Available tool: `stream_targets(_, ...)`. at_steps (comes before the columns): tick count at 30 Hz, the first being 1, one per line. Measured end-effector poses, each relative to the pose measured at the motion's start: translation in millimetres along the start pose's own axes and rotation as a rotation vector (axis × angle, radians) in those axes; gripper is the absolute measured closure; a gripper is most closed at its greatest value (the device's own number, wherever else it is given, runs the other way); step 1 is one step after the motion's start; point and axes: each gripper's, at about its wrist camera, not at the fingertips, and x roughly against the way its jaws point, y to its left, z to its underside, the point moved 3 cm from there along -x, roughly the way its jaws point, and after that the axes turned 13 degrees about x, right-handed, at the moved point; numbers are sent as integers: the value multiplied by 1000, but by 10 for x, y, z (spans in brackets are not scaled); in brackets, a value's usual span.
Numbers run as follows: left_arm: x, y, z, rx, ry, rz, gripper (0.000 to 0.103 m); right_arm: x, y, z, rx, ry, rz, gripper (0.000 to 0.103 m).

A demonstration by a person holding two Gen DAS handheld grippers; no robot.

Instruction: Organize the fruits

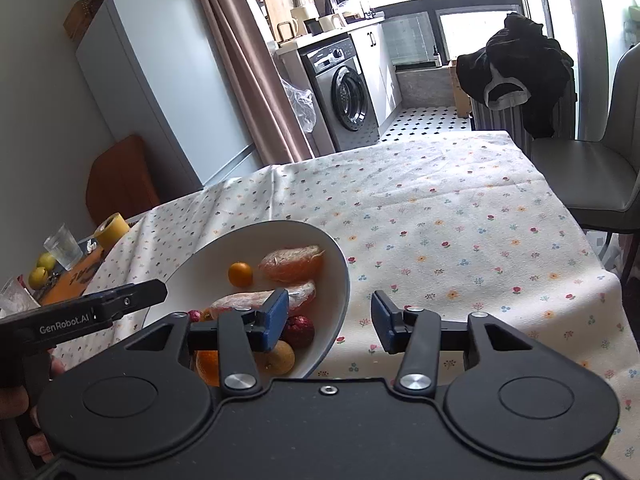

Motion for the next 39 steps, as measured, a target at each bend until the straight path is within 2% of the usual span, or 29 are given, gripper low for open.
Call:
stream_targets(5,174,-10,2,4,-20,12,40,89,14,8,-23,-3,1,52)
stream_targets(7,249,-21,-1,3,-35,7,25,130,66,-3,-22,-10,-8,48)
stream_targets(9,317,-15,12,4,-52,10,19,178,121,-11,-17,-17,-12,44)
stream_targets(14,422,36,68,39,-50,-2,16,264,248,-3,6,-31,-19,30)
stream_targets(16,447,62,113,36,-47,-14,14,300,292,-1,17,-42,-20,19)
stream_targets(19,467,112,161,43,-31,-32,13,346,344,-5,31,-51,-29,8)
stream_targets(27,611,172,154,78,-17,-56,10,455,445,-40,40,-28,-29,4)
stream_targets(31,714,133,143,64,-34,-71,9,567,495,-80,51,-47,-48,1)
stream_targets(39,960,68,129,77,-55,-88,5,741,521,-19,73,-40,-51,0)
